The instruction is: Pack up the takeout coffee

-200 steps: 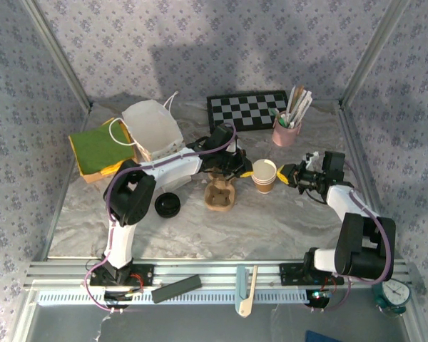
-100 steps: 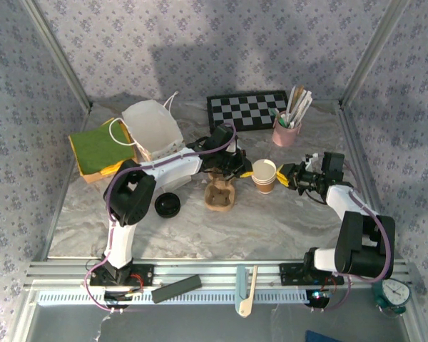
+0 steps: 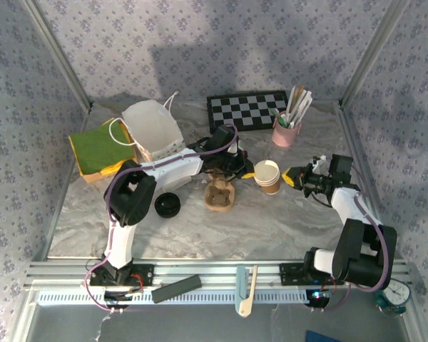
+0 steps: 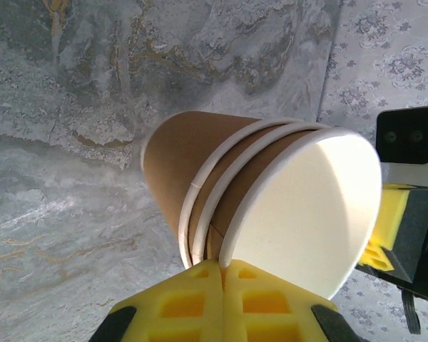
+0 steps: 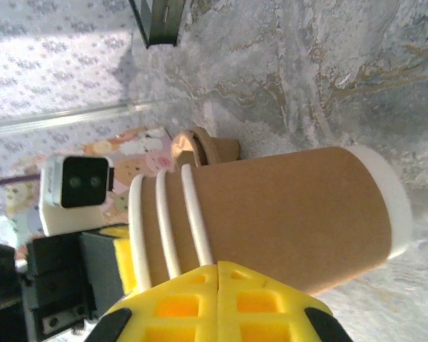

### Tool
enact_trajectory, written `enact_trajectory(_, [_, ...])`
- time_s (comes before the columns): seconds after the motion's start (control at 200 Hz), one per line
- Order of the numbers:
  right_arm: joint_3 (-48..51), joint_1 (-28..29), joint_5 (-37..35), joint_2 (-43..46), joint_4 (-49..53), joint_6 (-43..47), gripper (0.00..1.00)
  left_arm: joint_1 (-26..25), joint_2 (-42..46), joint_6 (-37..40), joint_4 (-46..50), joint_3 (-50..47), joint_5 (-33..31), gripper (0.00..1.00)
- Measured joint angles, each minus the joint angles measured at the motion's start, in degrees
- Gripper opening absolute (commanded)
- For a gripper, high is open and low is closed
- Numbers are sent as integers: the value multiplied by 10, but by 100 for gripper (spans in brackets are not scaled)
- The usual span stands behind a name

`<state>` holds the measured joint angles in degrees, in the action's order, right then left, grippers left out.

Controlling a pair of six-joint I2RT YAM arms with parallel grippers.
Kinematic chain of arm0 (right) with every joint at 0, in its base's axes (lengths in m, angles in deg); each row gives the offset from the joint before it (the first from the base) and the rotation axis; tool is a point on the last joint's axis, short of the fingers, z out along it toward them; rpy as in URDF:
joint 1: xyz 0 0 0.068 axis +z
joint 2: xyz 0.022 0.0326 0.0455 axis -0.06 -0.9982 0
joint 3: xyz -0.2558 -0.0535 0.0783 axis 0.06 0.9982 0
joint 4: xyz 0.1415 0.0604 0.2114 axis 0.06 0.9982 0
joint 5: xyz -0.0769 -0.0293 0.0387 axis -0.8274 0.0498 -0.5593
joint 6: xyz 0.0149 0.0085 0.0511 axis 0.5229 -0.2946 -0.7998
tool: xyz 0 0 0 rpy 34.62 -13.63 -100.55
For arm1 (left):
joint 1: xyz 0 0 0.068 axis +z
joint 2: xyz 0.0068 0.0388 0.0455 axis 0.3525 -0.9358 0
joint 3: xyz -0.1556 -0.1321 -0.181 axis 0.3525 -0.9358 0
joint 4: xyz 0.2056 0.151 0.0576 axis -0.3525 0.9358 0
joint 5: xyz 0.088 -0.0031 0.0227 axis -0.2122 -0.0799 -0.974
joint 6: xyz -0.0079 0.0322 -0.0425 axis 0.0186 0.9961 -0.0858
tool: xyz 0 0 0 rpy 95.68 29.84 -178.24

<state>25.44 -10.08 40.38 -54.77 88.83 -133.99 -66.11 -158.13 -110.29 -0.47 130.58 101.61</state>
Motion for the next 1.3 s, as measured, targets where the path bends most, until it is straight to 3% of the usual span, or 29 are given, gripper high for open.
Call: enact_trajectory(1.299, [2,18,10,4,-35,-18,0,0,0,0,0,9,0,0])
